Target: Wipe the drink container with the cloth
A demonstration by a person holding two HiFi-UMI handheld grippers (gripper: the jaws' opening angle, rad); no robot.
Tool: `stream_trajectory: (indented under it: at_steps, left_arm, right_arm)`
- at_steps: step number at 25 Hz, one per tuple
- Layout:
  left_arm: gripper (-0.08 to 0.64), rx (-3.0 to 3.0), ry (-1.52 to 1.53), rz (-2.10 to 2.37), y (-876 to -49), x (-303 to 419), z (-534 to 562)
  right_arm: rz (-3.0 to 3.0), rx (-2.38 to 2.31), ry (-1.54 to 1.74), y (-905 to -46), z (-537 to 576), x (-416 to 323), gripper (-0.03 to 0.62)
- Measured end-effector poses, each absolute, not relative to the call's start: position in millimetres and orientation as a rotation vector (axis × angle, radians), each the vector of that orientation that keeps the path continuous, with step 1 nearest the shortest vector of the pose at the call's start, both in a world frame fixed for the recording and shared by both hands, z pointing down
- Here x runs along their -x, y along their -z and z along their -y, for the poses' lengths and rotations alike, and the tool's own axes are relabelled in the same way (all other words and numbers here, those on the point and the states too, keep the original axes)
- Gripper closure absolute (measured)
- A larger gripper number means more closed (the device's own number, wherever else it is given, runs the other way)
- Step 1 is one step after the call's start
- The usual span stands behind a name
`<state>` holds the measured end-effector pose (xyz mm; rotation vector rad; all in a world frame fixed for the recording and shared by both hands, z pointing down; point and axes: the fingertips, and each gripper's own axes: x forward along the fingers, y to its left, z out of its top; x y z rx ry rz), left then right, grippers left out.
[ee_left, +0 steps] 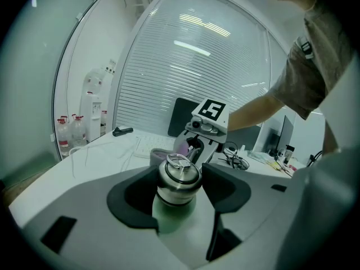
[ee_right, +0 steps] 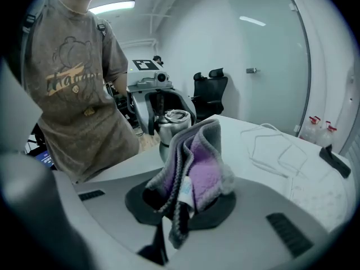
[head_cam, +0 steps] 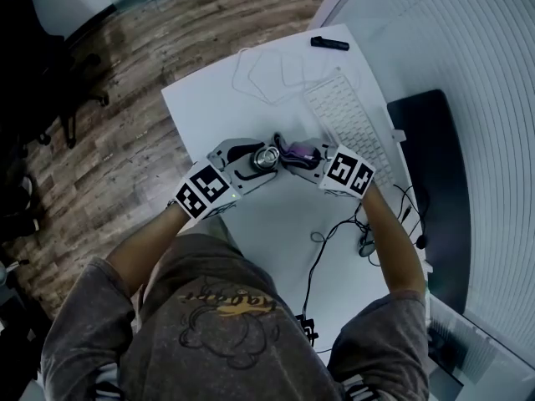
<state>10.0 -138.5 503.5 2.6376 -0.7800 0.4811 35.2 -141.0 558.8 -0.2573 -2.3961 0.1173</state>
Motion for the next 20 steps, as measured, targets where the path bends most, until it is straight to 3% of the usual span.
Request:
stream_trajectory:
  at_steps: [20]
  left_arm:
    - [0.298, -2.631, -0.543, 0.702, -506, -9, 139]
  right_arm:
    - [2.535, -0.335, -0.319, -559, 120, -34, 0.541]
